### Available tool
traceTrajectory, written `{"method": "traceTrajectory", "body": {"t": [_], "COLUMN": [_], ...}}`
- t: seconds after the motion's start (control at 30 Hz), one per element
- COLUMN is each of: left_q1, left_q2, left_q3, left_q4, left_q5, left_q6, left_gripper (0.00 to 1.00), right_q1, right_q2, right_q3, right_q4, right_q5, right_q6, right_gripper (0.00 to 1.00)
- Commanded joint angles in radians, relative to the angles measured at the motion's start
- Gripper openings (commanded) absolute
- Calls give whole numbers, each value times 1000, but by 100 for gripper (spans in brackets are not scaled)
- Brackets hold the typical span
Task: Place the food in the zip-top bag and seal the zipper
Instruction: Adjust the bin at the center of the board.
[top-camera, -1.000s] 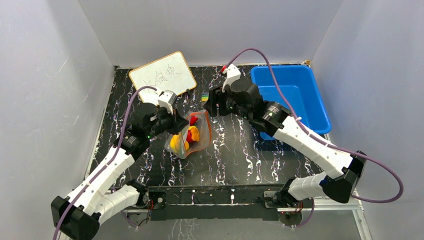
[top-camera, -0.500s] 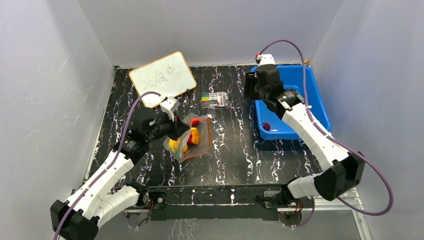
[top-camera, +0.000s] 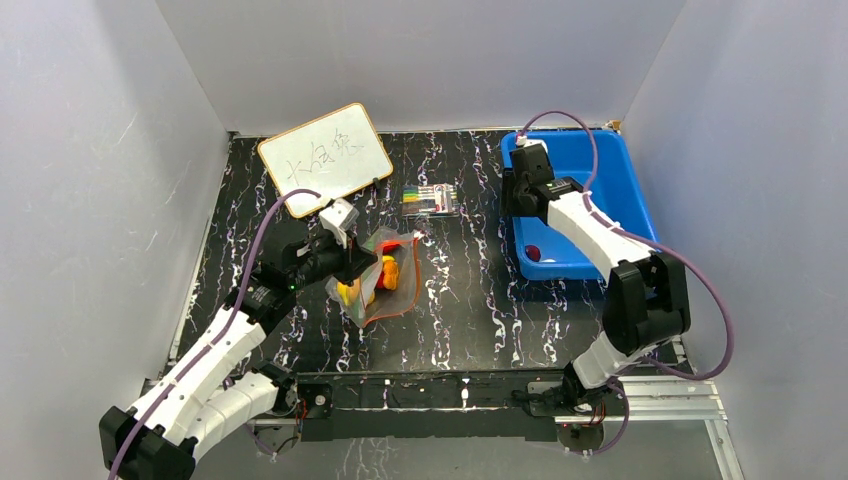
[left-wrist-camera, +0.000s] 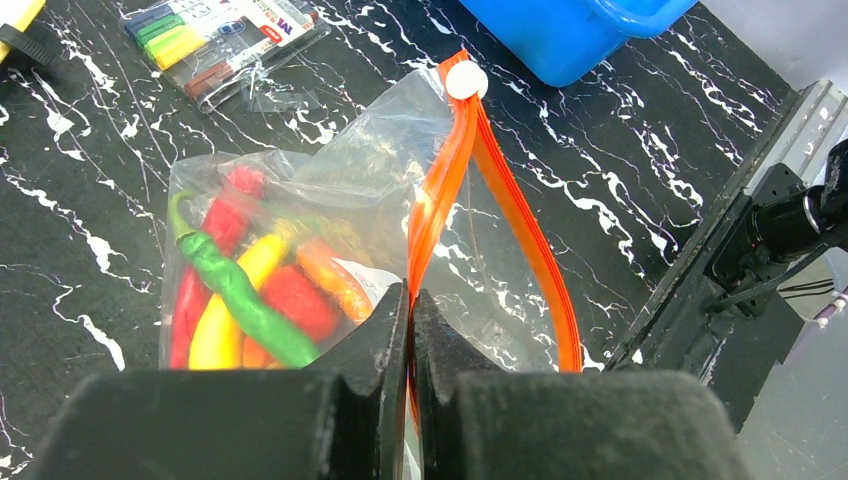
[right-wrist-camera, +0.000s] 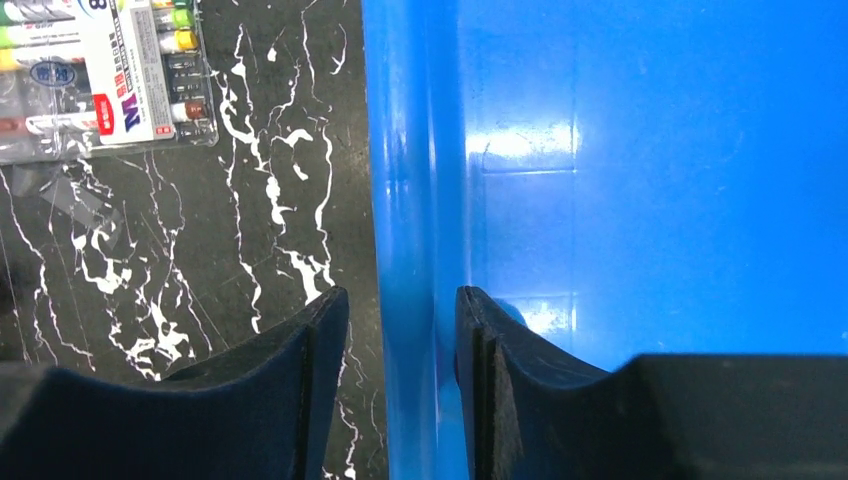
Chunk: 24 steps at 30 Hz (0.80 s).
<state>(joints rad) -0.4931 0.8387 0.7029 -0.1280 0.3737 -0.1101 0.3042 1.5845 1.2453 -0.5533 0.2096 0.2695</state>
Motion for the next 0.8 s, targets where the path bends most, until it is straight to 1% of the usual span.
{"method": "traceTrajectory", "body": {"t": [0.0,0.1,0.2,0.33,0.4,0.53,0.67,0.7,0.77], "left_q1": [-2,-1,-1,-2,-2,-2,-2,-2,-2], "left_q2": [-23,-15,-8,-6,3,-1,-28,-32,-31], "left_q3": [-14,-10,-9,-23,-19,-16,-30,-36,-34], "left_q4": [18,12,7,11,1,-14,-2,6,9], "left_q5": [-11,-15,-23,-27,-29,-49,-72,-80,-98], "left_q6": [24,36,38,29,30,28,21,23,32], "left_gripper": [0,0,0,0,0,0,0,0,0], "right_q1": [-22,-41,-51,-55,-55,-54,-56,-59,-67], "right_q2": [28,58,99,139,164,194,124,112,87], "right_q3": [14,10,61,101,121,144,145,155,175], "right_q4": [81,130,130,174,180,147,139,122,81], "right_q5": [9,21,31,12,1,-16,-77,-85,-91], "right_q6": [38,58,97,177,206,242,212,194,166], "right_gripper": [38,29,21,16,16,32,52,55,59]}}
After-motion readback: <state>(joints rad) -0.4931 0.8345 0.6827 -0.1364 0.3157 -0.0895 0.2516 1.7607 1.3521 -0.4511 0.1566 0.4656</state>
